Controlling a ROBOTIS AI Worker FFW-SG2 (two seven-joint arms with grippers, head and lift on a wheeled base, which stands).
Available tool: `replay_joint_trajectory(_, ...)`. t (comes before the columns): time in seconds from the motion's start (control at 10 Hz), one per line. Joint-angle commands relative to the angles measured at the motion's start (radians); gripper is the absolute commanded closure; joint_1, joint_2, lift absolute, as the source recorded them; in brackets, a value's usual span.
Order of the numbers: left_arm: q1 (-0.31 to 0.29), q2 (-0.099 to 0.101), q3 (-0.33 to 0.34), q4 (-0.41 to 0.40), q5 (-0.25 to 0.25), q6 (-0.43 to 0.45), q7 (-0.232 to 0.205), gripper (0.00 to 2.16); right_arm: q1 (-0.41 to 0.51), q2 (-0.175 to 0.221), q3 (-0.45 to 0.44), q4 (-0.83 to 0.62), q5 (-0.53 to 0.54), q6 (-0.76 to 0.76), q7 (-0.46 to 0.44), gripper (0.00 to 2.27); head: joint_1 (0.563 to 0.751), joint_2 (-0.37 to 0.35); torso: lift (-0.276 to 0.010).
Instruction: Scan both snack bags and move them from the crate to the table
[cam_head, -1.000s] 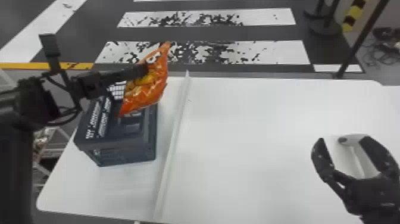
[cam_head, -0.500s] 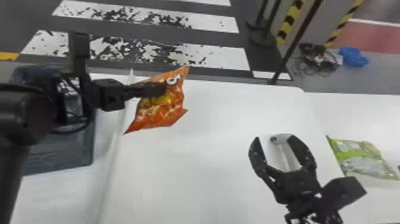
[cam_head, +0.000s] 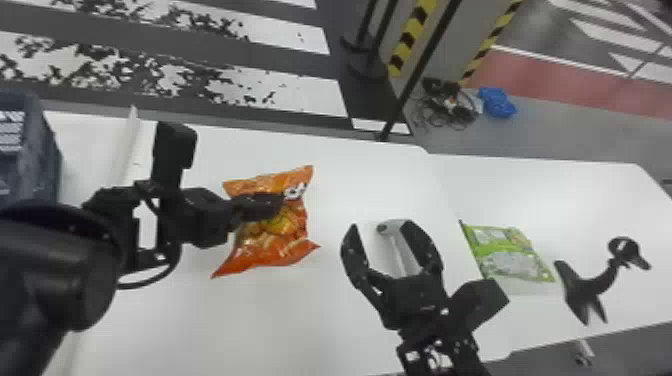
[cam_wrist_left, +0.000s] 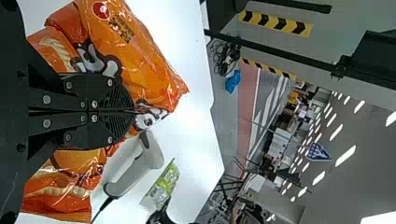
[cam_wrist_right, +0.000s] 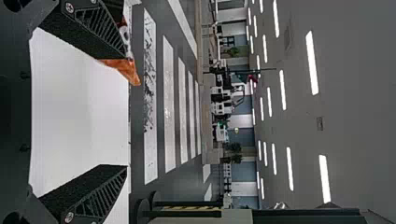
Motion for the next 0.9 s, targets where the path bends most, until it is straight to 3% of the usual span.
replay_joint_trajectory(0.0,-0.002,-0.018,-0.071,0.098,-0.020,-0.104,0.040,2.14,0.002,0.002,0.000,0.000,-0.001,0.000,0.000,0.09,0.695,-0.350,-0.088)
replay_joint_trajectory(0.1,-0.002,-0.022,-0.101,0.152,-0.024,-0.141,0.072,2.13,0.003,0.002,0.002,0.000,-0.001,0.000,0.000,0.09,0.695,-0.350,-0.088)
replay_joint_trajectory(0.2,0.001,-0.021,-0.129,0.195,-0.028,-0.214,0.132,1.95,0.003,0.002,0.002,0.003,-0.002,-0.003,0.000,0.09,0.695,-0.350,-0.088)
replay_joint_trajectory(0.3,0.008,-0.021,-0.137,0.219,-0.028,-0.282,0.144,0.89,0.003,0.002,0.002,0.005,-0.004,-0.006,0.000,0.09,0.695,-0.350,-0.088)
replay_joint_trajectory(0.4,0.009,-0.019,-0.137,0.222,-0.030,-0.300,0.149,0.00,0.003,0.002,0.003,0.006,-0.005,-0.006,0.000,0.09,0.695,-0.350,-0.088)
replay_joint_trajectory(0.6,0.009,-0.014,-0.121,0.204,-0.028,-0.356,0.134,0.03,0.003,0.002,0.005,0.011,-0.005,-0.006,0.002,0.09,0.695,-0.350,-0.088)
replay_joint_trajectory(0.8,0.061,-0.001,-0.069,0.109,-0.031,-0.359,0.134,0.04,0.005,0.002,0.003,0.011,-0.007,-0.006,0.002,0.09,0.695,-0.350,-0.088)
